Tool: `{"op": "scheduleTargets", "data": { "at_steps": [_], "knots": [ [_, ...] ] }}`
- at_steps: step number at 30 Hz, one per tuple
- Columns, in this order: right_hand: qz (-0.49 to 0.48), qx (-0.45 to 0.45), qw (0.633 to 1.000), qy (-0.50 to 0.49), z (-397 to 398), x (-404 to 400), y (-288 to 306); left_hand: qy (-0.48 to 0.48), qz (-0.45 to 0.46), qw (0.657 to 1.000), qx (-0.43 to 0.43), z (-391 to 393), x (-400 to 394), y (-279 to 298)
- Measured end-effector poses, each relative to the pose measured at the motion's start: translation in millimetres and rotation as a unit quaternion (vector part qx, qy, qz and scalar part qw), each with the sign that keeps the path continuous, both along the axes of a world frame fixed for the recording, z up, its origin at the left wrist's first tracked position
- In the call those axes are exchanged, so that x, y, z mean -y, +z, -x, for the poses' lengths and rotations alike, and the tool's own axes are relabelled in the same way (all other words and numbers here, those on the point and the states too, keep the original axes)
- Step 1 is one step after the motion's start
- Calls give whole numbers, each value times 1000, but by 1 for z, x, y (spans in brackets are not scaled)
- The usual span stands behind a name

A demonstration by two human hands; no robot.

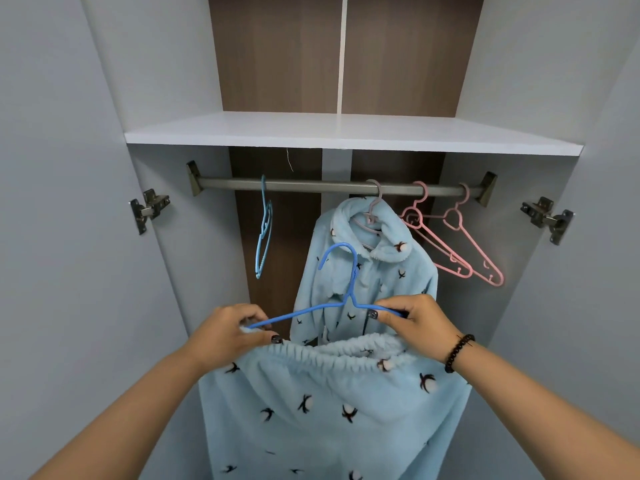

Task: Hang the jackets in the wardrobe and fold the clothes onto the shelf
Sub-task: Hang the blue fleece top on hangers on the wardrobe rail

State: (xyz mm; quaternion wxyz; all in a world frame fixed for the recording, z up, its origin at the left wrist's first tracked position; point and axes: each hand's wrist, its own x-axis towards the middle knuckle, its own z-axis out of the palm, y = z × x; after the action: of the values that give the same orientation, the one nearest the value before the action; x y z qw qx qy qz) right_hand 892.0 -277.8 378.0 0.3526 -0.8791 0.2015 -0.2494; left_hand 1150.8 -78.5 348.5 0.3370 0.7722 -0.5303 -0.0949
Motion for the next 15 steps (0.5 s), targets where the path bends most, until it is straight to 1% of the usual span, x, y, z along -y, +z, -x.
{"op": "scheduleTargets", "data": {
  "at_steps": [5,7,9,11,13,15],
  "knots": [
    [61,-19,997,33,-1,-2,8,-74,-5,997,-2,21,10,13],
    [73,-19,997,34,0,-4,9,-103,5,994,44,28,15,16],
    [72,-19,997,34,2,-5,12,-105,35,989,101,33,16,18],
    [80,-31,995,41,6,-6,15,-92,79,983,137,36,15,18],
    [131,-60,988,52,11,-2,17,-82,128,974,166,34,13,16],
    [161,-95,981,48,21,9,17,-69,170,969,168,29,10,15]
  ]
}}
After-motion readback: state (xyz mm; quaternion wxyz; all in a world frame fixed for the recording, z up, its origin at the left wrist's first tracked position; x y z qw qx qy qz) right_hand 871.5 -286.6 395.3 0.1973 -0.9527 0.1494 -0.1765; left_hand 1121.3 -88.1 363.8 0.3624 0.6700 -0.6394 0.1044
